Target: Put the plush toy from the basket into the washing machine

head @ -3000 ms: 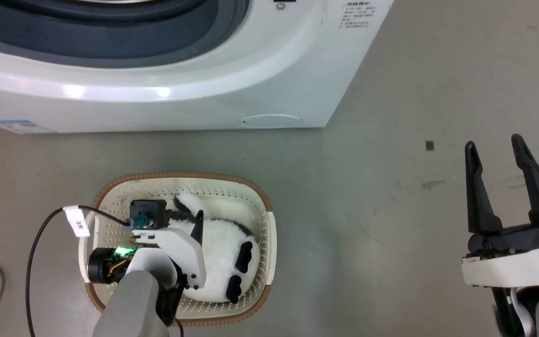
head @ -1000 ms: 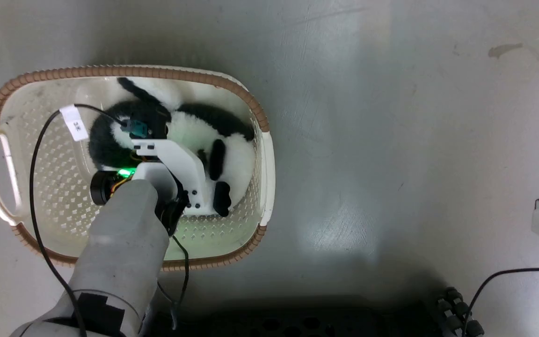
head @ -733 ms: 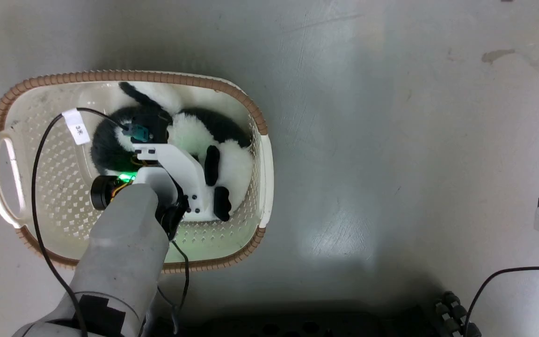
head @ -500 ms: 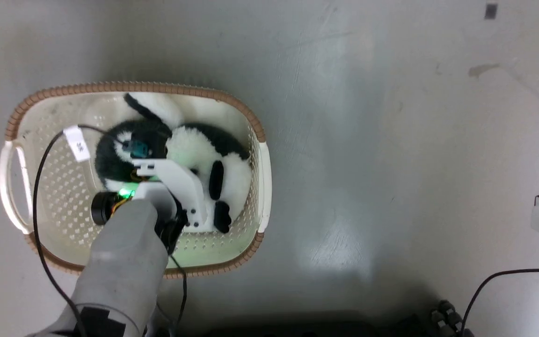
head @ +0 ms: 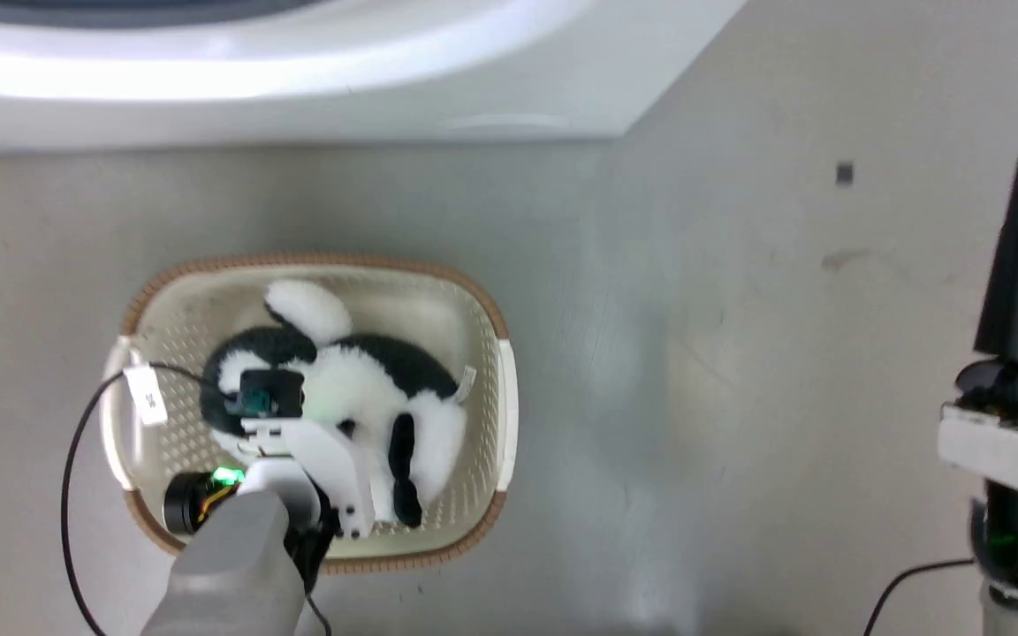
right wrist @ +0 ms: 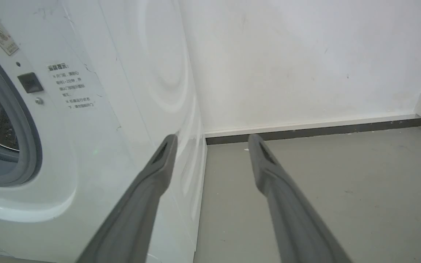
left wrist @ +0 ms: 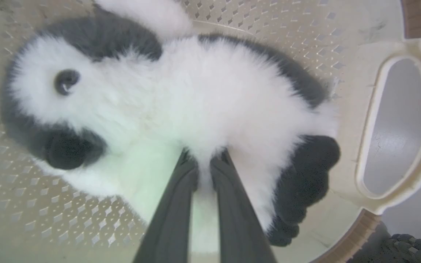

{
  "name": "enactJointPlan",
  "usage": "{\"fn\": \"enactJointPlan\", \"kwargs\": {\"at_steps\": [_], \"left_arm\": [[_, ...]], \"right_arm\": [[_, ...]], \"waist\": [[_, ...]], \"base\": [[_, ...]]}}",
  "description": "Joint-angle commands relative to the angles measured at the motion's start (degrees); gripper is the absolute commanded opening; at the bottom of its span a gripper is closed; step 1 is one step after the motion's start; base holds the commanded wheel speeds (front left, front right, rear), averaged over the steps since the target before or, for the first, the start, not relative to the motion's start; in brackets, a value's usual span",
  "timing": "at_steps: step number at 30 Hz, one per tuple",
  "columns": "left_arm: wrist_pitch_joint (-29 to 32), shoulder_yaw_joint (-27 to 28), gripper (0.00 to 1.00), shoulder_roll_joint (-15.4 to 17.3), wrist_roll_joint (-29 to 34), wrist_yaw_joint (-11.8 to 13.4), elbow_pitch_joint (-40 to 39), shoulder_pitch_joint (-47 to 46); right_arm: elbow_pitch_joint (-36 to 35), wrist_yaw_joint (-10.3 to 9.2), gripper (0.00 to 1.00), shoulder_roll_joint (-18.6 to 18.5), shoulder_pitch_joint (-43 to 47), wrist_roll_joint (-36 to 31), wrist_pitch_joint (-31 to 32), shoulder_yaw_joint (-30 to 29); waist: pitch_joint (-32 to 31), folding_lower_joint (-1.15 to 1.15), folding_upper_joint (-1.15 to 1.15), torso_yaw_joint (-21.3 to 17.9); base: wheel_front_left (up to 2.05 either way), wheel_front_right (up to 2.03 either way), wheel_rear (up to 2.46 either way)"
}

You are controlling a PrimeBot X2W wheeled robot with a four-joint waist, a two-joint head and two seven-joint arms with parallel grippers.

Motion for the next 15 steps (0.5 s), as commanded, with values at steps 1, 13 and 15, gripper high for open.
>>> {"fn": "enactJointPlan", "kwargs": {"at_steps": [1, 13, 15], "left_arm": [[-0.91, -0.42, 0.0, 0.16, 0.15, -0.25, -0.04, 0.89], [-6.96, -5.69, 0.0, -0.1, -1.82, -0.37, -4.16, 8.15], [-7.51, -6.33, 0.0, 0.25, -2.46, -0.37, -5.38, 9.42]], "right_arm": [[0.5, 0.03, 1.0, -0.03, 0.98, 0.58, -0.25, 0.25], [3.68, 0.03, 1.0, -0.03, 7.92, 0.83, -0.25, 0.38], [4.04, 0.03, 1.0, -0.03, 9.05, 0.89, -0.25, 0.29]], "waist": [[-5.22, 0.0, 0.0, 0.63], [-18.29, 0.0, 0.0, 2.85], [-20.18, 0.0, 0.0, 3.29]], "base": [[0.0, 0.0, 0.0], [0.0, 0.0, 0.0], [0.0, 0.0, 0.0]]}}
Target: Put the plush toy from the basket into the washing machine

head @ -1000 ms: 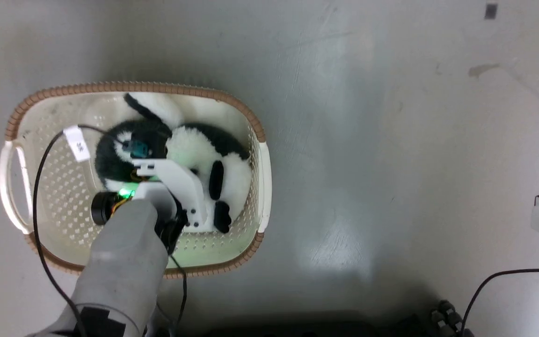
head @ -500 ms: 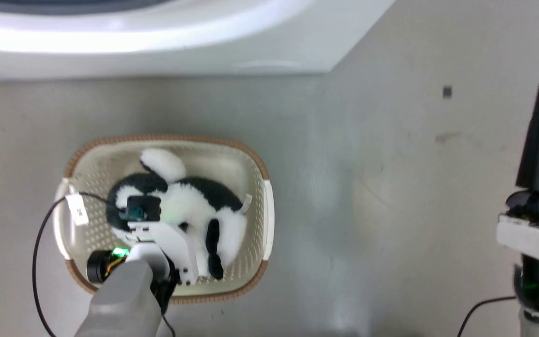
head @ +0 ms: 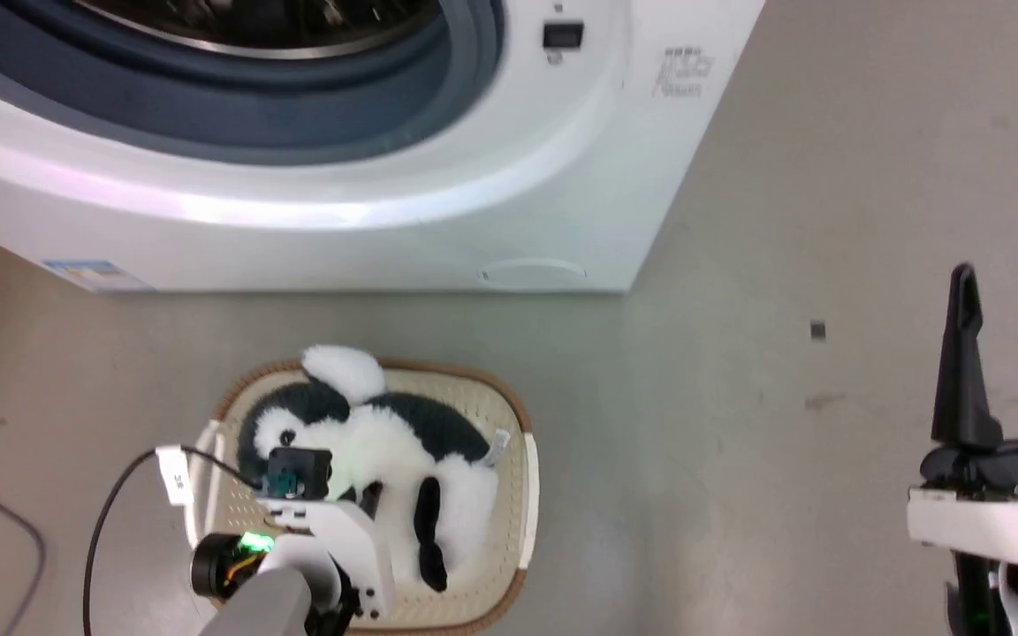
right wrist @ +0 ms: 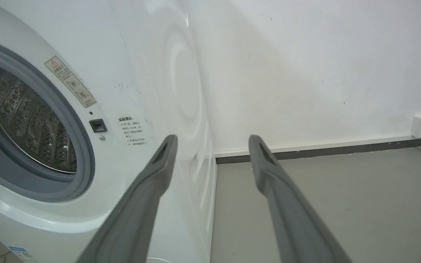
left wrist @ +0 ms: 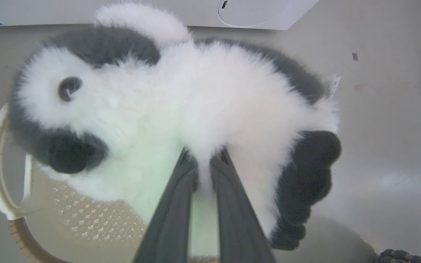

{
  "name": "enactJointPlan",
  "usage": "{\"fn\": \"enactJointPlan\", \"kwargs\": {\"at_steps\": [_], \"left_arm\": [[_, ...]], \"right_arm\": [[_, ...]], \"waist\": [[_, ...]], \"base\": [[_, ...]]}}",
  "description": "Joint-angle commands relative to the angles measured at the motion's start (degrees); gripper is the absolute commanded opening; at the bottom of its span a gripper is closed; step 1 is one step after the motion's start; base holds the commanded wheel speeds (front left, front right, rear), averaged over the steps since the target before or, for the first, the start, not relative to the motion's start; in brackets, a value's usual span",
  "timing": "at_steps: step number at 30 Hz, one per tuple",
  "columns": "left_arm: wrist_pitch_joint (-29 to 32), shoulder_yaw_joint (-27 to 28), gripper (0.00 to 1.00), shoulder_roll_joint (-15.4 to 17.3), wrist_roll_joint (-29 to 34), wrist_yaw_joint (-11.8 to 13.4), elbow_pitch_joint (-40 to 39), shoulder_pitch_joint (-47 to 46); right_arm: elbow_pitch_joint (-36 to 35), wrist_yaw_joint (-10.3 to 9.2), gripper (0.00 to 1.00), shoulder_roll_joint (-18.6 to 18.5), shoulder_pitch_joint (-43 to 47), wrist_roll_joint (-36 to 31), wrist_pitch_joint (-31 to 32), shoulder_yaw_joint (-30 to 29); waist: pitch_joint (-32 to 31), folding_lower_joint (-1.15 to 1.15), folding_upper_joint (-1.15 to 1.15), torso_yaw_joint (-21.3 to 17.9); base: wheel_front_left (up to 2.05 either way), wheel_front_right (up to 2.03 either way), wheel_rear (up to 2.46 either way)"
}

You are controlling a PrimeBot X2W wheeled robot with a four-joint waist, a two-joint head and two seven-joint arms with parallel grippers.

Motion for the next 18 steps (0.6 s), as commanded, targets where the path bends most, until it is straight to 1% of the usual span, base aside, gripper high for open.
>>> {"fn": "enactJointPlan", "kwargs": {"at_steps": [1, 6, 8, 13, 18], "left_arm": [[-0.7, -0.39, 0.0, 0.48, -0.45, -0.23, -0.97, 1.07], [-1.35, -0.86, 0.0, 2.02, -0.93, -0.23, -4.64, 3.61], [-1.4, -0.37, 0.0, 2.81, -0.56, -0.14, -7.33, 4.34], [-1.43, 1.54, 0.0, 4.17, 1.27, 1.7, -15.87, 6.93], [-1.44, 4.43, 0.0, 4.97, 2.85, 3.65, -24.73, 8.49]], "right_arm": [[0.37, 0.03, 1.0, -0.03, 1.18, 0.66, -0.25, -0.11], [1.06, 0.03, 1.0, -0.03, 3.53, 0.96, -0.25, -0.25], [1.22, 0.03, 1.0, -0.03, 4.37, 1.09, -0.25, -0.27], [1.45, 0.03, 1.0, -0.03, 6.18, 1.41, -0.25, -0.02], [1.11, 0.03, 1.0, -0.03, 6.96, 1.5, -0.25, 0.44]], "waist": [[-3.75, 0.01, 0.0, 1.28], [-8.17, 0.01, 0.0, 2.24], [-9.72, 0.01, 0.0, 2.6], [-12.94, 0.01, 0.0, 3.22], [-14.35, 0.01, 0.0, 3.23]], "base": [[0.0, 0.0, 0.0], [0.0, 0.0, 0.0], [0.0, 0.0, 0.0], [0.0, 0.0, 0.0], [0.0, 0.0, 0.0]]}}
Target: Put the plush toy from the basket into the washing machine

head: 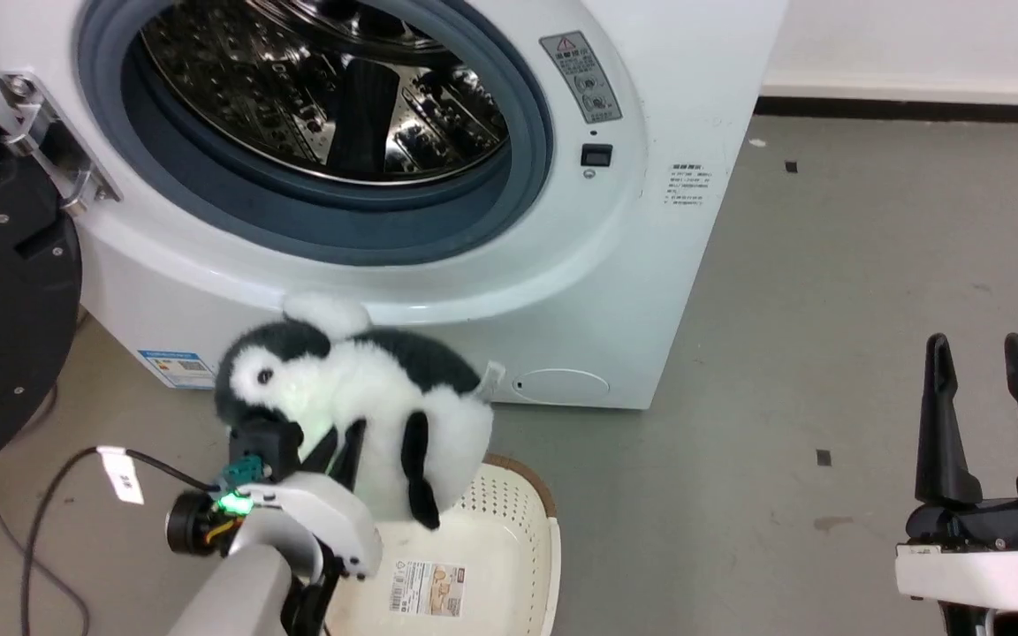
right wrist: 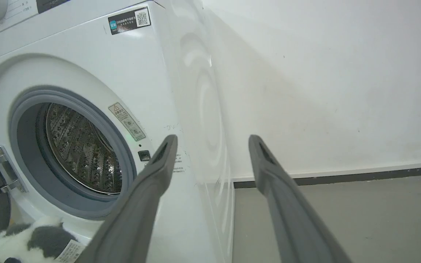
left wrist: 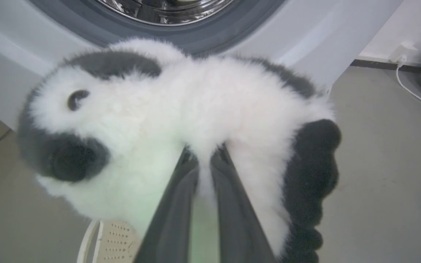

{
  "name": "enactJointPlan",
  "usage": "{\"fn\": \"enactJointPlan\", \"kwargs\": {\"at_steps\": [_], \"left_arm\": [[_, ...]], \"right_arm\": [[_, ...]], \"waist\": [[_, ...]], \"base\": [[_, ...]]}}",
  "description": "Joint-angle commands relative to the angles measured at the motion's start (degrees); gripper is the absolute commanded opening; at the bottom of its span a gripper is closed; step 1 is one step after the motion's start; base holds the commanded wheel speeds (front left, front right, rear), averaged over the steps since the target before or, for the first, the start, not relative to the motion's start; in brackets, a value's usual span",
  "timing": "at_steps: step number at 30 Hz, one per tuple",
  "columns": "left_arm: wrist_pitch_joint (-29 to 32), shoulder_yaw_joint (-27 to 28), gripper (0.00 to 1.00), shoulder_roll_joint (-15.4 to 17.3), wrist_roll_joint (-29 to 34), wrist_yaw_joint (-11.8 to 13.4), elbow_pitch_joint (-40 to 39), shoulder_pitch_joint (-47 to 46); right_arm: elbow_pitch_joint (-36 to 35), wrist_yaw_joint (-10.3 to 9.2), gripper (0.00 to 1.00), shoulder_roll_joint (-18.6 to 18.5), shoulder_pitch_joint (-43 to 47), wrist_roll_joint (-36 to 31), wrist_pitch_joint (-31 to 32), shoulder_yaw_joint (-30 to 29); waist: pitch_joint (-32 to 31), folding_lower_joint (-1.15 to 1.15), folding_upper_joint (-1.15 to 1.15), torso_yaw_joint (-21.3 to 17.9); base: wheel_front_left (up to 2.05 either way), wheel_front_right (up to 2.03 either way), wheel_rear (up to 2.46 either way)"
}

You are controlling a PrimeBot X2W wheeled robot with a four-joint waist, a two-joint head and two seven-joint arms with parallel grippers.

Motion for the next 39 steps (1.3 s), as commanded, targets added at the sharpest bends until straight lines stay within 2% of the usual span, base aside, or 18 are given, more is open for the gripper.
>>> {"fn": "enactJointPlan", "kwargs": {"at_steps": [1, 5, 11, 19, 29, 39], "left_arm": [[-0.46, 1.21, 0.0, 0.46, 0.73, 0.73, -2.51, 0.24], [-0.46, 4.43, 0.0, 0.52, 1.69, 2.61, -7.37, -0.38], [-0.46, 8.24, 0.0, 0.43, 2.72, 3.39, -10.29, -4.51], [-0.46, 12.53, 0.0, 1.31, 5.76, 4.7, -10.99, -15.79], [-0.47, 17.63, 0.0, 5.3, 7.35, 5.12, -5.37, -36.44], [-0.47, 19.75, 0.0, 10.88, 9.98, 6.96, 3.3, -52.45]], "right_arm": [[-0.26, 0.05, 1.0, -0.03, 0.84, 0.1, -0.25, 0.12], [-0.72, 0.05, 1.0, -0.03, 0.41, -0.01, -0.25, 0.75], [-1.65, 0.05, 1.0, -0.03, -1.41, -0.14, -0.25, 0.32], [-2.95, 0.05, 1.0, -0.03, -6.57, 0.1, -0.25, 0.32], [-4.0, 0.05, 1.0, -0.03, -12.85, 1.87, -0.25, -0.01], [-4.99, 0.05, 1.0, -0.03, -16.4, 4.58, -0.25, -0.73]], "waist": [[-0.36, 0.01, 0.0, -0.05], [0.24, 0.01, 0.0, -1.01], [4.15, 0.01, 0.0, -2.74], [14.74, 0.01, 0.0, -6.74], [28.37, 0.01, 0.0, -11.56], [35.8, 0.01, 0.0, -15.01]], "base": [[0.0, 0.0, 0.0], [0.0, 0.0, 0.0], [0.0, 0.0, 0.0], [0.0, 0.0, 0.0], [0.0, 0.0, 0.0], [0.0, 0.0, 0.0]]}}
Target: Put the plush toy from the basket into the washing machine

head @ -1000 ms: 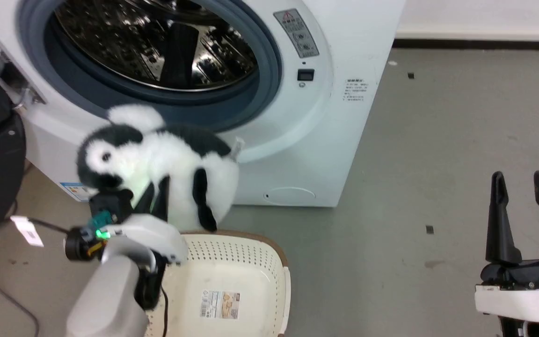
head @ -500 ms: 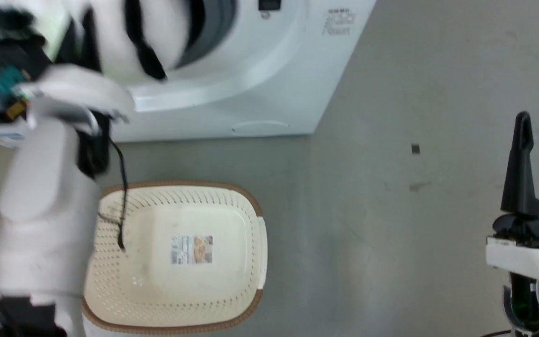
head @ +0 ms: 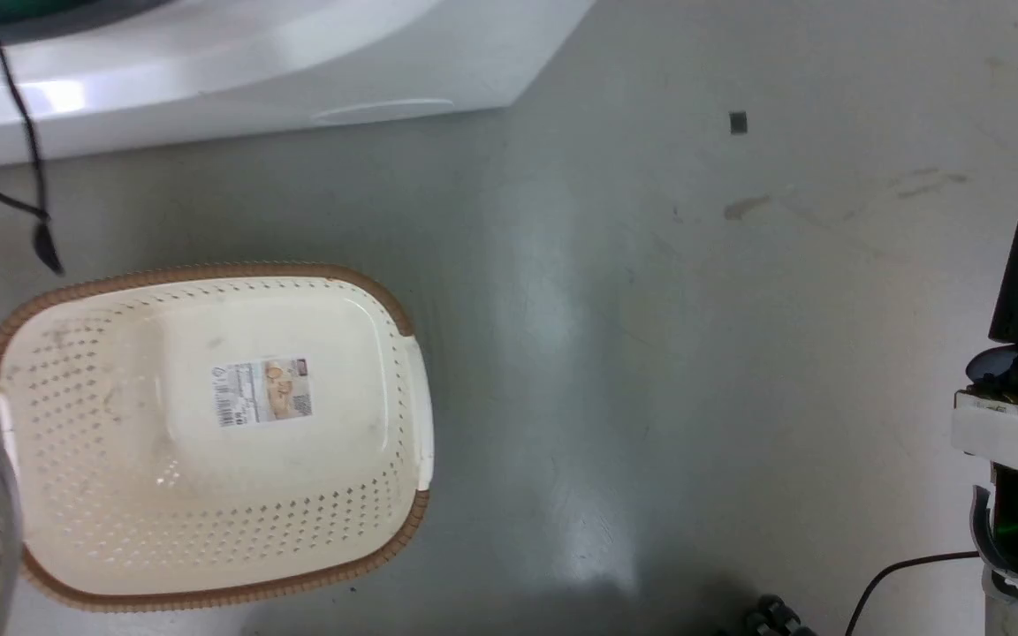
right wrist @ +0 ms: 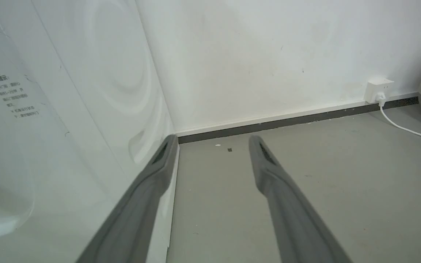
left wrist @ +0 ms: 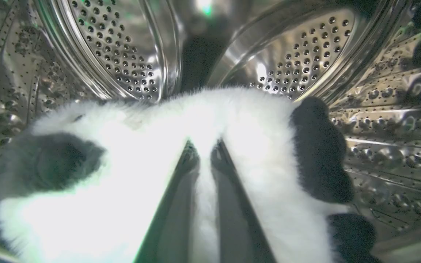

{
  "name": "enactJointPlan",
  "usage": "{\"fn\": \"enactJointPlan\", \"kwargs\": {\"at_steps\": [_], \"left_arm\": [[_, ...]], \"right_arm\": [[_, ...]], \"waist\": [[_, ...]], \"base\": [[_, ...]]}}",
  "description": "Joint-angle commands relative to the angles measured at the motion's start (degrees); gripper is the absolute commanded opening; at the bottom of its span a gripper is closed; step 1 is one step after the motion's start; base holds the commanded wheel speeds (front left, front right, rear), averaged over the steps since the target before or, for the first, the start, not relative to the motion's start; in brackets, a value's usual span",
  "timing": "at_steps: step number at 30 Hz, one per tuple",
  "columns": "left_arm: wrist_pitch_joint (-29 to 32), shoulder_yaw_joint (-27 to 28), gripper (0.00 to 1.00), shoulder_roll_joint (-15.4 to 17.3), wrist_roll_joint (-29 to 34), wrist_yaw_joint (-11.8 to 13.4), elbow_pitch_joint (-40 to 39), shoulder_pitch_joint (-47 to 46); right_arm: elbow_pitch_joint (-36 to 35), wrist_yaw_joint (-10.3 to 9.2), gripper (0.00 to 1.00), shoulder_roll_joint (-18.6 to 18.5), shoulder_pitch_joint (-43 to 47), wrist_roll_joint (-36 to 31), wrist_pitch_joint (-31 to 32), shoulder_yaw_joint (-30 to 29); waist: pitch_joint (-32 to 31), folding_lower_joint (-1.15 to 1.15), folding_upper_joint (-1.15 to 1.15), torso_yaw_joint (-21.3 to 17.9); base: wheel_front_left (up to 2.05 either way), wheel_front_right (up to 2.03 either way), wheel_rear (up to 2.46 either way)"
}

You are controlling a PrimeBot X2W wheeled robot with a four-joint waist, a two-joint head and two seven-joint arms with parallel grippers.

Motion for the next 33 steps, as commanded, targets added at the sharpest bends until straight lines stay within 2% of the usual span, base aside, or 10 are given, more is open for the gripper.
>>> {"fn": "enactJointPlan", "kwargs": {"at_steps": [1, 9, 10, 11, 14, 19, 33], "left_arm": [[-0.3, 0.08, 0.0, 0.71, 0.45, 0.14, 0.52, -1.73], [-0.3, 0.56, 0.0, 1.39, 1.77, 0.33, 3.9, -6.32], [-0.3, 0.83, 0.22, 1.4, 2.0, 0.75, 3.54, -6.11], [-0.3, 1.06, 1.0, 1.42, 2.46, 1.3, 2.7, -5.64], [-0.3, 1.53, 1.0, 0.92, 3.13, 1.31, 1.61, -2.98], [-0.3, 4.08, 1.0, -0.26, 2.82, -0.17, -2.12, 4.46], [-0.3, 5.47, 1.0, -9.71, 8.97, -0.71, -21.74, 35.73]], "right_arm": [[-0.42, 0.03, 1.0, -0.03, -1.02, 0.13, -0.25, 0.01], [-0.36, 0.03, 1.0, -0.03, -1.82, 0.02, -0.25, -0.29], [-0.32, 0.03, 1.0, -0.03, -1.86, -0.06, -0.25, -0.3], [-0.31, 0.03, 1.0, -0.03, -1.91, -0.17, -0.25, -0.3], [-0.38, 0.03, 1.0, -0.03, -2.12, -0.66, -0.25, -0.13], [0.04, 0.03, 1.0, -0.03, -1.81, -1.03, -0.25, 0.15], [2.67, 0.03, 1.0, -0.03, 4.19, -4.61, -0.25, 2.37]], "waist": [[2.11, -0.01, 0.0, -1.58], [3.48, -0.01, 0.0, -1.42], [3.4, -0.01, 0.0, -1.33], [3.21, -0.01, 0.0, -1.18], [2.0, -0.01, 0.0, -0.58], [-1.93, -0.01, 0.0, 0.49], [-16.95, -0.01, 0.0, 6.02]], "base": [[0.0, 0.0, 0.0], [0.0, 0.0, 0.0], [0.0, 0.0, 0.0], [0.0, 0.0, 0.0], [0.0, 0.0, 0.0], [0.0, 0.0, 0.0], [0.0, 0.0, 0.0]]}}
